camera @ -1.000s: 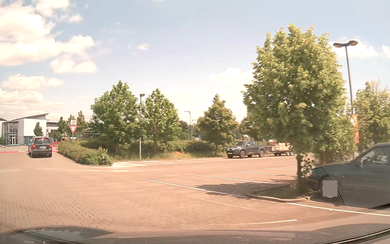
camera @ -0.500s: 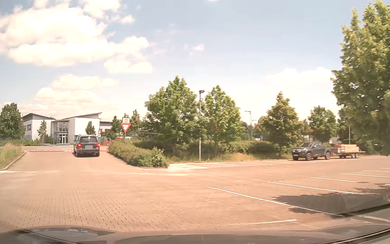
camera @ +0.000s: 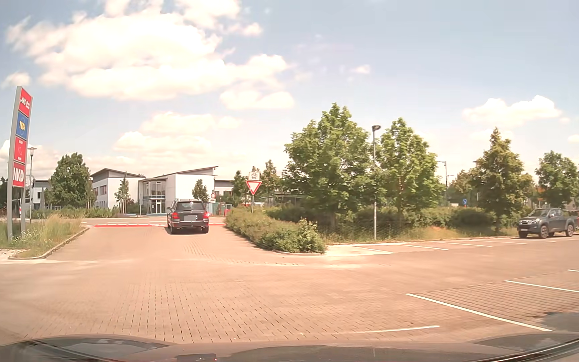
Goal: Follow the waypoints while adhering to traffic rules and regulations
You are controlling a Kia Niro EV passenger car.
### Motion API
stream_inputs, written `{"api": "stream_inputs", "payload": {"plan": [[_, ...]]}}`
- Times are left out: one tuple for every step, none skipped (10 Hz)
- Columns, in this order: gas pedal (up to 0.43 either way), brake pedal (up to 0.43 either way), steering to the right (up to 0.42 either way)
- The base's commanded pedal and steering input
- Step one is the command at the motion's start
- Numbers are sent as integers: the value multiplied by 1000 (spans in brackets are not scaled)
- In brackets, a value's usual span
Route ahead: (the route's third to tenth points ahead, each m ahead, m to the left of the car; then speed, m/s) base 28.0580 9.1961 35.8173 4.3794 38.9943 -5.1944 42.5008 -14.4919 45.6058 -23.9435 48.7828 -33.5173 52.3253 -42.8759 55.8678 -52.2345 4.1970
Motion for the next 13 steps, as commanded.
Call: {"api": "stream_inputs", "payload": {"plan": [[98, 12, -221], [98, 12, -203], [98, 12, -198], [110, 12, -194], [110, 12, -183], [110, 12, -168], [98, 12, -155], [98, 12, -151], [87, 12, -151], [79, 12, -150], [79, 12, -149], [67, 12, -148], [47, 12, -144]]}}
